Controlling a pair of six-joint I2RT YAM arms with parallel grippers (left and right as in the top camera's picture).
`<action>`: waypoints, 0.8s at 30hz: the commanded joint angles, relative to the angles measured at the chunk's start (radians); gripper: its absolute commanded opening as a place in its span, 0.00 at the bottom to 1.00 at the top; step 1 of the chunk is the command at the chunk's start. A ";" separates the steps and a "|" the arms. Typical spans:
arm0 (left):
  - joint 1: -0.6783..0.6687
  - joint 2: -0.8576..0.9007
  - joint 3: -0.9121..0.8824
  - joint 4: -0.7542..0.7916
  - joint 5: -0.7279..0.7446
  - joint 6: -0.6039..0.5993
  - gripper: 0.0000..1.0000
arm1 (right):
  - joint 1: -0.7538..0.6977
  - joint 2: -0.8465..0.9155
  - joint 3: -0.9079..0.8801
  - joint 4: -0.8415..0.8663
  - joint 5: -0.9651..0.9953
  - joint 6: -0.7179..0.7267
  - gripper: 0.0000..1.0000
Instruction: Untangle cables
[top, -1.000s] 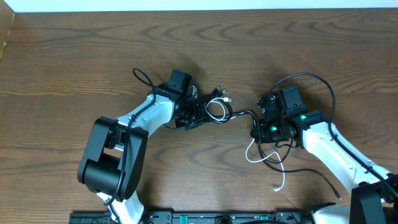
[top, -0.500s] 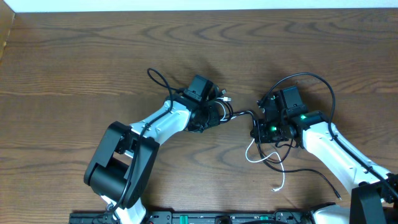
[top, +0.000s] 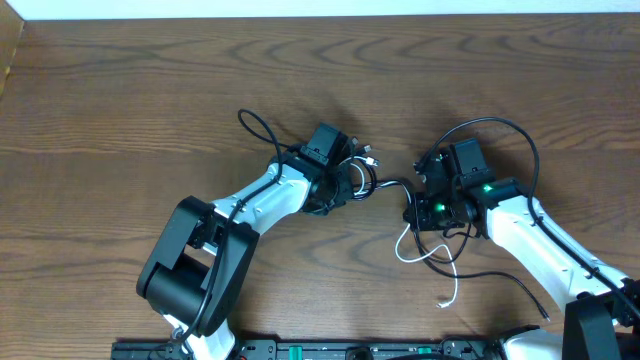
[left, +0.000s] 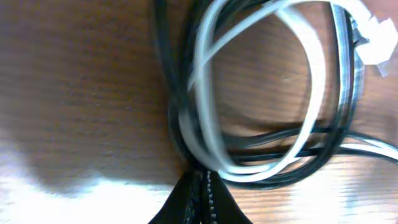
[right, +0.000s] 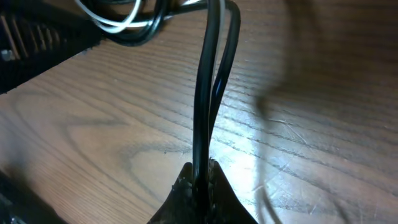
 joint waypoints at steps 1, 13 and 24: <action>0.037 -0.002 -0.006 -0.083 -0.125 0.054 0.07 | 0.011 0.008 -0.003 -0.031 0.091 0.023 0.01; 0.255 -0.141 -0.006 -0.225 -0.132 0.126 0.08 | -0.014 0.008 -0.003 -0.110 0.319 0.225 0.01; 0.182 -0.107 -0.006 -0.001 0.148 0.255 0.17 | 0.006 0.008 -0.003 -0.064 0.156 0.167 0.01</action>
